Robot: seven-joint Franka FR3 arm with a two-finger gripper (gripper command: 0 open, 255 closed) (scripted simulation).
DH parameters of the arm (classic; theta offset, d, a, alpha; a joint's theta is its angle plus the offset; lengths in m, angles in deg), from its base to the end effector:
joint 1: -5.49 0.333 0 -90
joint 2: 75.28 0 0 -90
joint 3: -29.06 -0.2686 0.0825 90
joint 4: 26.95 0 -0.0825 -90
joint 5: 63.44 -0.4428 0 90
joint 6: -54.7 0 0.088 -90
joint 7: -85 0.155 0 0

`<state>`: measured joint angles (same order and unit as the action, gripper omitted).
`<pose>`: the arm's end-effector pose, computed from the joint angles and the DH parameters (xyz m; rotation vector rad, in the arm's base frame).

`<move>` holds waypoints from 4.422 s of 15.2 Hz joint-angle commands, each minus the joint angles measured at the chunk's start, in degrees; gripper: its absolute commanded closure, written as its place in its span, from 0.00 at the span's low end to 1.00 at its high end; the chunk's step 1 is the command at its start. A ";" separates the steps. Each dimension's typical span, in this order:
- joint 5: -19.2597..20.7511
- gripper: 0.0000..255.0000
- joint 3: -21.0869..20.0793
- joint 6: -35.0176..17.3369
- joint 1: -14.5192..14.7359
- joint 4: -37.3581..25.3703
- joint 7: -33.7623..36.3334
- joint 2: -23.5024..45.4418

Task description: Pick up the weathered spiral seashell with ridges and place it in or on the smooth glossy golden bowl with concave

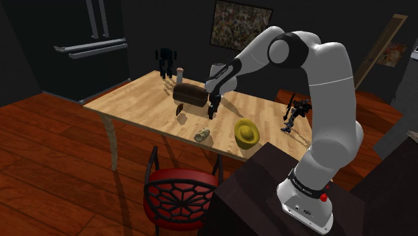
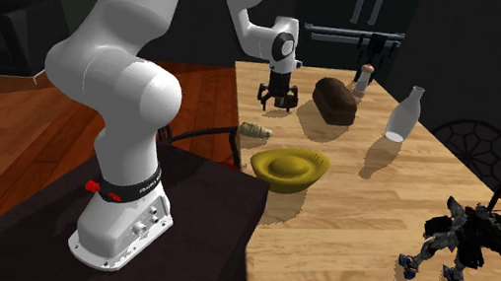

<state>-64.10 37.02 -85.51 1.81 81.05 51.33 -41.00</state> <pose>0.6252 -0.1351 0.0543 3.0254 0.6104 -0.0857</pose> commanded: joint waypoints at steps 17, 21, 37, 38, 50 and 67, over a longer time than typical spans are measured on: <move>-0.29 1.00 -0.26 -2.36 -0.31 -0.47 -0.14 2.80; -0.29 1.00 -0.26 -2.36 -0.31 -0.47 -0.14 2.80; 10.61 0.00 -18.66 0.23 -13.57 -8.27 -59.48 16.03; 10.61 0.00 -18.66 0.23 -13.57 -8.29 -59.48 16.04; 10.61 1.00 -18.66 0.26 -13.57 -8.31 -59.48 16.04; 9.27 1.00 -20.20 5.36 -14.80 -4.69 -59.97 7.33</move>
<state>-54.71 16.96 -80.68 -12.92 76.22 -8.62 -32.99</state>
